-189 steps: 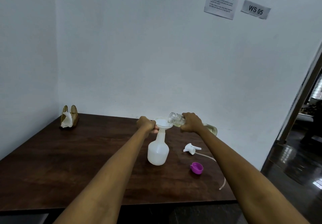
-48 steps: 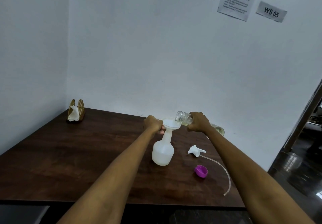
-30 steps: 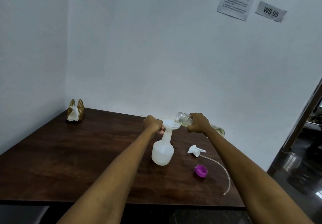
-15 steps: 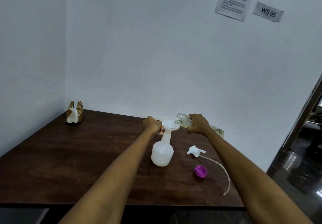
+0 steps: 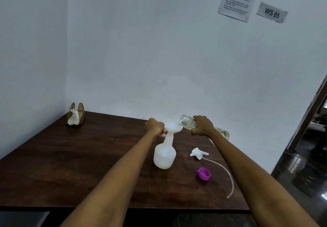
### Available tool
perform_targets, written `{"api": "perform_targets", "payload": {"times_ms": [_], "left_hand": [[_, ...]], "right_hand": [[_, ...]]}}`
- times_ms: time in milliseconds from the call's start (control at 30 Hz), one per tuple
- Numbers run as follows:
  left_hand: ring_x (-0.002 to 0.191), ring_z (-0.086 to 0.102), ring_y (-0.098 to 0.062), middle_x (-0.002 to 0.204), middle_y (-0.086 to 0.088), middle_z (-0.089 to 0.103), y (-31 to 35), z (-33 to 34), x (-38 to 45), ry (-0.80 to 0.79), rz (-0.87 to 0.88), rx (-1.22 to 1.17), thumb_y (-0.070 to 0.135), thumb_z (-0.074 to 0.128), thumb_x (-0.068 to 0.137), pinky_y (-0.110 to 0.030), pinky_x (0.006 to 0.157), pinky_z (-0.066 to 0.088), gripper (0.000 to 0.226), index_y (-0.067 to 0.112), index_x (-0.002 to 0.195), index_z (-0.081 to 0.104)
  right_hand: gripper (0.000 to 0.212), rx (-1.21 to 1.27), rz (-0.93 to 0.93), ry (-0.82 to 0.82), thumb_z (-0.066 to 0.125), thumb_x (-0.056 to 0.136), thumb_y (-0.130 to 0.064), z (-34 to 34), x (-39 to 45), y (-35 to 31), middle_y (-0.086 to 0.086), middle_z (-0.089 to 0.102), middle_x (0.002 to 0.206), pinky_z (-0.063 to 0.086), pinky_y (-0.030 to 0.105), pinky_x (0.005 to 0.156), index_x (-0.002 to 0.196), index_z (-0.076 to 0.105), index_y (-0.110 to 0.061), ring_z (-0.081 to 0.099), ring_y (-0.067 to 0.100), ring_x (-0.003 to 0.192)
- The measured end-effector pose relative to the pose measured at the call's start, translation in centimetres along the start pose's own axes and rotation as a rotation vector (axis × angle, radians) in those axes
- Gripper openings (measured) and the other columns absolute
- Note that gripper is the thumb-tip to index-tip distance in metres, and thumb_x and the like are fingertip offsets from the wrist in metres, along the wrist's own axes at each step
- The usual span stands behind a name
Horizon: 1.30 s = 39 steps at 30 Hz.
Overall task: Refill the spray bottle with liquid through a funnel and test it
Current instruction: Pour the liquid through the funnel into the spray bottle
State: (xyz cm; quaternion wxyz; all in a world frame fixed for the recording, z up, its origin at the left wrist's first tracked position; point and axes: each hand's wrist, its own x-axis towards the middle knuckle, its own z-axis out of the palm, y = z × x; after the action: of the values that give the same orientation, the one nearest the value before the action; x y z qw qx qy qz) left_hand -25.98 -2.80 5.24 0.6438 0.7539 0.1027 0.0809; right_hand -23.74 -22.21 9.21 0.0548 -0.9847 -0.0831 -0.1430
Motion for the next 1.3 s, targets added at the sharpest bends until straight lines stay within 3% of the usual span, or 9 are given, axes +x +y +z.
{"api": "perform_targets", "payload": {"times_ms": [67, 200, 600, 800, 1000, 1200, 1300], "left_hand": [[0.028, 0.055, -0.008, 0.057, -0.005, 0.063, 0.01, 0.01, 0.02, -0.001, 0.000, 0.000, 0.002, 0.054, 0.088, -0.026, 0.055, 0.057, 0.019, -0.002, 0.073, 0.065], [0.026, 0.053, -0.008, 0.057, -0.006, 0.062, 0.07, -0.01, -0.10, -0.006, 0.004, 0.002, 0.001, 0.055, 0.088, -0.021, 0.046, 0.054, 0.016, -0.005, 0.080, 0.067], [0.025, 0.052, -0.008, 0.058, -0.006, 0.061, 0.14, 0.02, -0.09, 0.001, -0.007, 0.006, 0.000, 0.053, 0.087, -0.018, 0.040, 0.051, 0.024, 0.000, 0.064, 0.060], [0.027, 0.054, -0.009, 0.060, -0.006, 0.062, -0.06, 0.20, 0.14, 0.000, 0.001, 0.006, 0.001, 0.054, 0.087, -0.023, 0.050, 0.055, 0.016, -0.005, 0.081, 0.067], [0.026, 0.053, -0.009, 0.059, -0.006, 0.062, 0.02, 0.06, -0.04, 0.014, -0.003, 0.012, -0.001, 0.053, 0.086, -0.024, 0.052, 0.055, 0.027, 0.001, 0.060, 0.059], [0.025, 0.052, -0.009, 0.059, -0.008, 0.061, 0.21, 0.02, -0.32, 0.006, -0.005, -0.005, -0.002, 0.052, 0.087, -0.018, 0.038, 0.050, 0.028, 0.000, 0.060, 0.058], [0.024, 0.052, -0.009, 0.059, -0.007, 0.061, 0.22, 0.02, -0.33, 0.008, -0.003, -0.001, -0.001, 0.052, 0.087, -0.018, 0.040, 0.050, 0.027, 0.000, 0.061, 0.059]], "right_hand": [[0.042, 0.005, 0.001, -0.003, 0.068, 0.066, -0.010, 0.05, -0.09, 0.00, 0.000, 0.048, 0.070, 0.029, 0.023, 0.056, 0.058, 0.028, -0.022, 0.045, 0.023, 0.075], [0.041, 0.019, -0.010, -0.002, 0.067, 0.066, -0.009, 0.20, -0.25, -0.01, -0.008, 0.038, 0.060, 0.021, 0.019, 0.048, 0.057, 0.028, -0.021, 0.045, 0.024, 0.073], [0.042, 0.022, 0.010, 0.001, 0.067, 0.067, -0.010, 0.26, 0.00, -0.03, 0.003, 0.050, 0.079, 0.025, 0.020, 0.050, 0.058, 0.028, -0.022, 0.045, 0.023, 0.075], [0.041, 0.028, 0.017, -0.004, 0.067, 0.065, -0.010, 0.32, 0.02, 0.07, 0.003, 0.051, 0.079, 0.023, 0.019, 0.048, 0.058, 0.029, -0.021, 0.046, 0.024, 0.075], [0.040, 0.022, 0.015, -0.002, 0.068, 0.065, -0.009, 0.30, -0.02, 0.03, 0.003, 0.053, 0.079, 0.023, 0.019, 0.048, 0.058, 0.030, -0.021, 0.047, 0.024, 0.074], [0.042, 0.010, 0.012, -0.003, 0.068, 0.065, -0.010, 0.20, -0.14, -0.02, 0.003, 0.051, 0.080, 0.023, 0.019, 0.048, 0.058, 0.028, -0.022, 0.046, 0.023, 0.074], [0.044, 0.011, 0.008, -0.006, 0.069, 0.065, -0.010, 0.20, -0.17, 0.01, 0.003, 0.051, 0.080, 0.023, 0.019, 0.048, 0.058, 0.028, -0.023, 0.046, 0.023, 0.074]]}}
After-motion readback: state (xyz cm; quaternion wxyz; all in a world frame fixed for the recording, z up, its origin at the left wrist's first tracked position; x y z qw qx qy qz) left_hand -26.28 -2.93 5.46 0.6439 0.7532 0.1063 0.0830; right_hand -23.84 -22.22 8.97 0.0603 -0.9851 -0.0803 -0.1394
